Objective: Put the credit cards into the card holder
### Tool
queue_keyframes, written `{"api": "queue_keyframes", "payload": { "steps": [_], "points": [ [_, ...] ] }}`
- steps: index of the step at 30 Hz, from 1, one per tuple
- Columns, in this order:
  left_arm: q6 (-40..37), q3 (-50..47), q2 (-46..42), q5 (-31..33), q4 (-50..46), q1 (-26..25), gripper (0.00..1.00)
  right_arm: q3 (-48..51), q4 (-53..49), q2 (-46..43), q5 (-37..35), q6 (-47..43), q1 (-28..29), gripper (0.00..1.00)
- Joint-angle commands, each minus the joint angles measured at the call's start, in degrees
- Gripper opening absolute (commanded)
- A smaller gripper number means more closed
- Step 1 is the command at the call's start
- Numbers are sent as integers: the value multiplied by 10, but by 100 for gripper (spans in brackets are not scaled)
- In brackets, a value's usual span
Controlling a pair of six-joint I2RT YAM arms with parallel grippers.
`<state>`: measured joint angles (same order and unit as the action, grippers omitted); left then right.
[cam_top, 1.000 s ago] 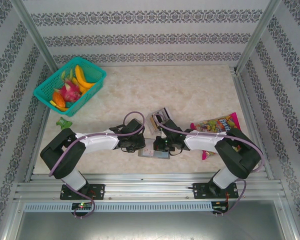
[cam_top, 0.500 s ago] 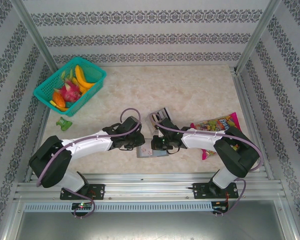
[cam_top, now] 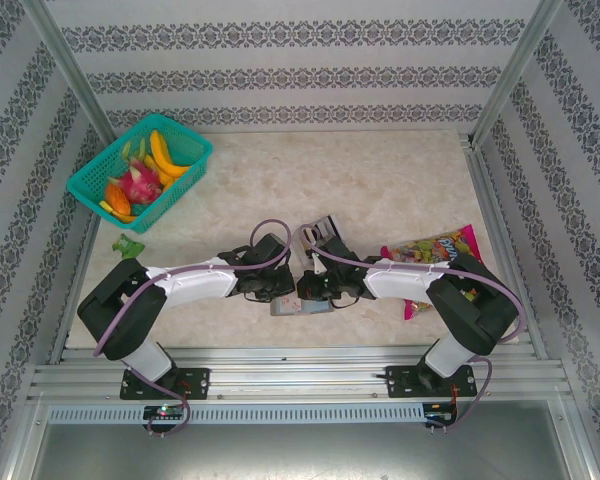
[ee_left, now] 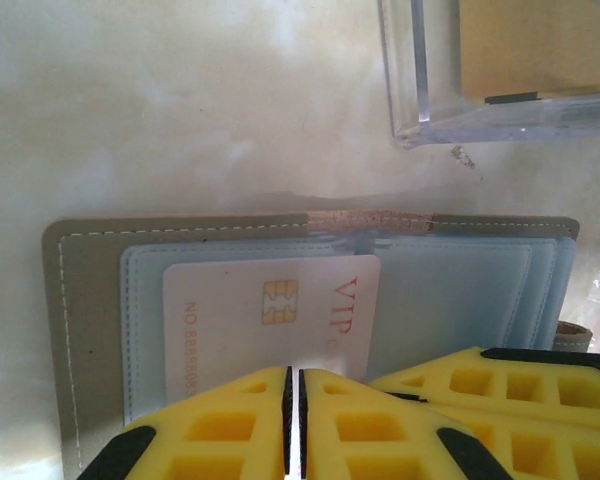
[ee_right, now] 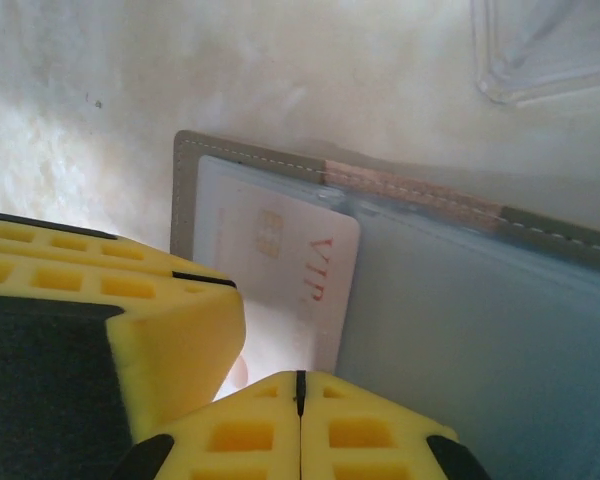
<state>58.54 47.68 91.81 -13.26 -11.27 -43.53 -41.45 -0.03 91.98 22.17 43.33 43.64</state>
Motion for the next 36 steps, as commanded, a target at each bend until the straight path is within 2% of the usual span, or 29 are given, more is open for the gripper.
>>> {"api": "queue_keyframes", "payload": {
  "steps": [1,4,12,19,23,27,31,36],
  "points": [
    [9,-8,0,3,16,-6,15,8,22,4,29,2,-3,6],
    [6,-10,0,0,22,-6,17,0,2,9,29,-4,-4,7],
    [0,-7,17,4,2,-6,13,-16,-124,-48,-78,-44,-2,7],
    [-1,-15,40,16,-16,-6,9,-18,-148,-3,-95,-56,1,7],
    [-1,-22,38,34,-33,-6,9,-45,-232,11,-178,-65,5,6],
    [-2,-25,41,41,-41,-6,8,-52,-282,-2,-231,-77,-1,5],
    [-1,-26,41,52,-53,-6,8,-47,-299,-19,-246,-80,-13,4],
    [-14,-16,29,51,-57,-6,8,-65,-283,-54,-209,-90,-12,6]
  ]
}}
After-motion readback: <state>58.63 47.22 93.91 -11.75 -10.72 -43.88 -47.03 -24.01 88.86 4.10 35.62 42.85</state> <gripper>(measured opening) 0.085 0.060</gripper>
